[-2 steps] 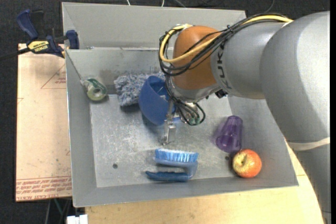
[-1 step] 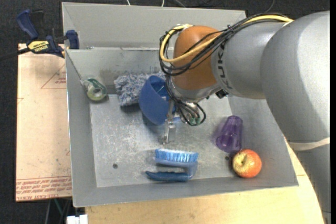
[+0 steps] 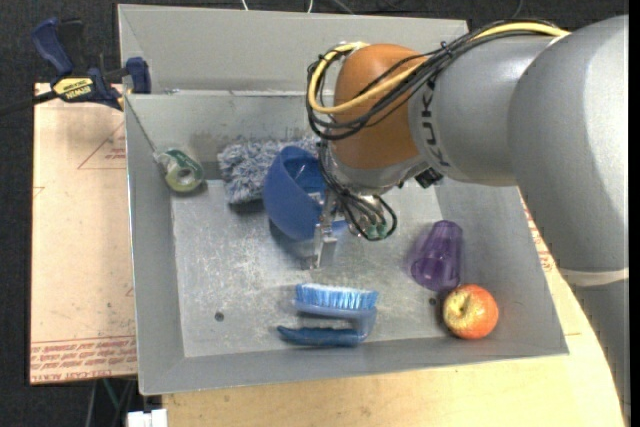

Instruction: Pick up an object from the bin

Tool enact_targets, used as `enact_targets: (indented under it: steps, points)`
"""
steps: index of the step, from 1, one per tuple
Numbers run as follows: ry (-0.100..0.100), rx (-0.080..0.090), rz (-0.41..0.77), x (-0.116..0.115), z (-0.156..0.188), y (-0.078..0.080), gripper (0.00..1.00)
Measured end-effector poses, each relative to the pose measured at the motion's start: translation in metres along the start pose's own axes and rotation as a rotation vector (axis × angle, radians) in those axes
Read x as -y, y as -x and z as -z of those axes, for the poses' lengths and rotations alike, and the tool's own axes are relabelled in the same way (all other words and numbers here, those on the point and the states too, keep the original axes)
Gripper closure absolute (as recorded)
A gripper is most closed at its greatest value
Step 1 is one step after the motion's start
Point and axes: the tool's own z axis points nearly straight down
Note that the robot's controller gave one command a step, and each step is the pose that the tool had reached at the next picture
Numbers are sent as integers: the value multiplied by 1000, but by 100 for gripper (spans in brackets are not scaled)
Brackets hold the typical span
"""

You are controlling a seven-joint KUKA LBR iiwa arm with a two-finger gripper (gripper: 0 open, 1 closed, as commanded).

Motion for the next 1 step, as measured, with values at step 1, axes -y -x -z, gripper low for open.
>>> enact_targets:
  steps: [1]
  points:
    - [-1, -1, -1, 1, 39, -2, 100]
